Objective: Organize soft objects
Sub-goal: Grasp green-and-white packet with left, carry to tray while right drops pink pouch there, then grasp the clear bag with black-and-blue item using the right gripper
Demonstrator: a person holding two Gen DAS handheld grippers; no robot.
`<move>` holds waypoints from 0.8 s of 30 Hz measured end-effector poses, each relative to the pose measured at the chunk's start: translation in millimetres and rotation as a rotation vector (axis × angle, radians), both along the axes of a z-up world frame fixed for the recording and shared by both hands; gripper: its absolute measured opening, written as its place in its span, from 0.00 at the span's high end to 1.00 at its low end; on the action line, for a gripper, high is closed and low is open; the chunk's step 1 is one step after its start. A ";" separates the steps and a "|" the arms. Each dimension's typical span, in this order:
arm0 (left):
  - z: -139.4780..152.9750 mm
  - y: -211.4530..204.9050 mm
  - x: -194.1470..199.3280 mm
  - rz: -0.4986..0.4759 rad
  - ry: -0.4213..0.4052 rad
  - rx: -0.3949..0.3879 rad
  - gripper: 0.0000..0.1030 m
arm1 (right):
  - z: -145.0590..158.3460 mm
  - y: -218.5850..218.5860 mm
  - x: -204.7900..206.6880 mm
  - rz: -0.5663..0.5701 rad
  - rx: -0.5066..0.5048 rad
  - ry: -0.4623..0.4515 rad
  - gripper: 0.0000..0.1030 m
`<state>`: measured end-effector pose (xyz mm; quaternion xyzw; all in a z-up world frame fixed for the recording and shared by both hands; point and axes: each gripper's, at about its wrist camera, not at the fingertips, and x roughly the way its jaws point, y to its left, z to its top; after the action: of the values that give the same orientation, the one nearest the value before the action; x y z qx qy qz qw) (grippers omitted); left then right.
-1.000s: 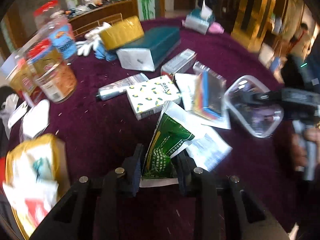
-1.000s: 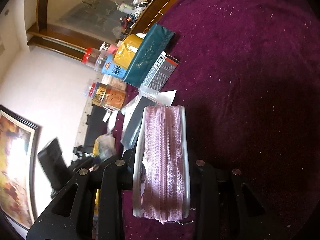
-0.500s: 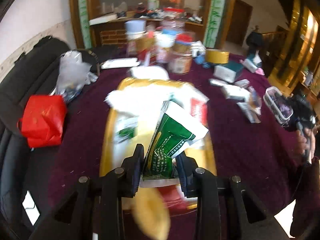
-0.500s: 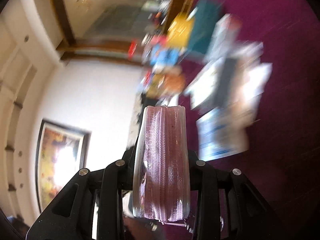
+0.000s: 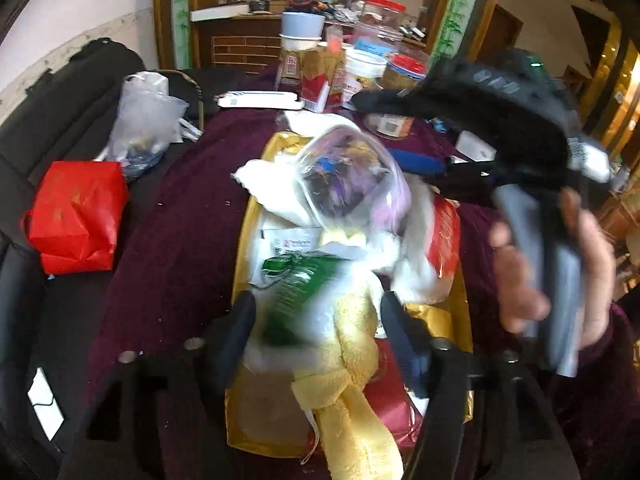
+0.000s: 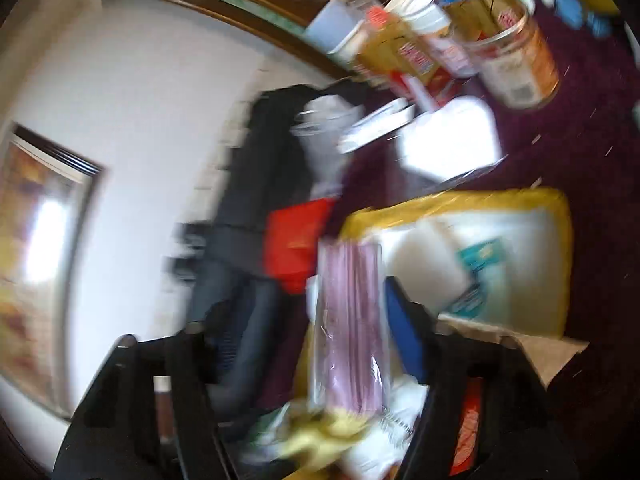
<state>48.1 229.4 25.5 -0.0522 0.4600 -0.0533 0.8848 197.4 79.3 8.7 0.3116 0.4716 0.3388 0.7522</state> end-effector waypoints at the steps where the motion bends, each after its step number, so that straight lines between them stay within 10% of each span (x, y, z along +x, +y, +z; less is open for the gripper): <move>1: -0.9 0.8 -0.3 -0.016 0.003 -0.009 0.36 | -3.0 -1.8 0.4 -0.008 -0.022 0.000 0.34; 9: 18.5 10.7 -19.7 -0.026 -0.103 -0.118 0.33 | 23.7 -132.4 -39.2 -0.168 0.113 -0.220 0.34; 14: 29.1 -27.2 -24.3 -0.089 -0.128 -0.165 0.28 | 29.5 -255.5 -71.2 -0.387 -0.063 -0.312 0.30; 20: 15.9 -146.8 -13.0 -0.261 -0.102 -0.151 0.26 | -5.8 -388.9 -86.4 -0.634 -0.096 -0.137 0.30; 24: -7.1 -217.0 11.7 -0.300 -0.039 -0.093 0.26 | -33.2 -398.9 -62.3 -0.581 -0.071 0.021 0.30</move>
<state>59.8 12.4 18.4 -0.0227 0.4423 -0.2071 0.8723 135.1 -319.6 -24.5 0.4104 0.3818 0.0890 0.8233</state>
